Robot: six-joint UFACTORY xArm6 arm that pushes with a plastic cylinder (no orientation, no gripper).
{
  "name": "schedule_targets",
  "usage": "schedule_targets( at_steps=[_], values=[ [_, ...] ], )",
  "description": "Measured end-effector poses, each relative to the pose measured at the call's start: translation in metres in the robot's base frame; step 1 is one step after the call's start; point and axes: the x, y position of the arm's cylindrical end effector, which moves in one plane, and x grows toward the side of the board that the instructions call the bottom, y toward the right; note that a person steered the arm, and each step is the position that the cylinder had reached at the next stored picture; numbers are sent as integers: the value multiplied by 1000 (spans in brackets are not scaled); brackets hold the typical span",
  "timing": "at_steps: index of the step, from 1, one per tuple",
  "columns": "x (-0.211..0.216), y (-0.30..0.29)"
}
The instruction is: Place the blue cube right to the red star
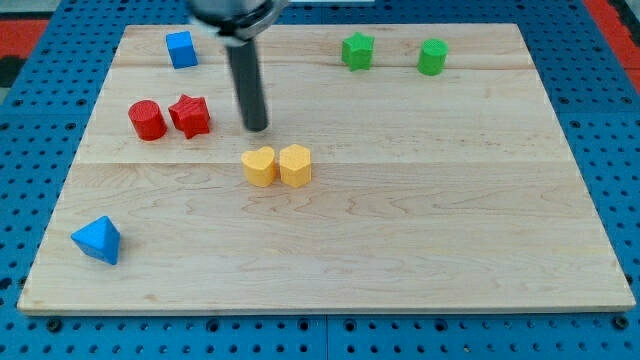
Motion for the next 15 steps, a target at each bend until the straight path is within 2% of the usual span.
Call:
schedule_targets(
  at_steps=[1,2,3,4,6,7,8,9,10,11,13,14,15],
  values=[
    [-69,-4],
    [-127,-66],
    [-161,-143],
    [-136,-172],
    [-84,-125],
    [-93,-106],
    [-123,-103],
    [-122,-84],
    [-72,-63],
    [-43,-52],
    [-47,10],
    [-14,11],
    [11,-12]
  ],
)
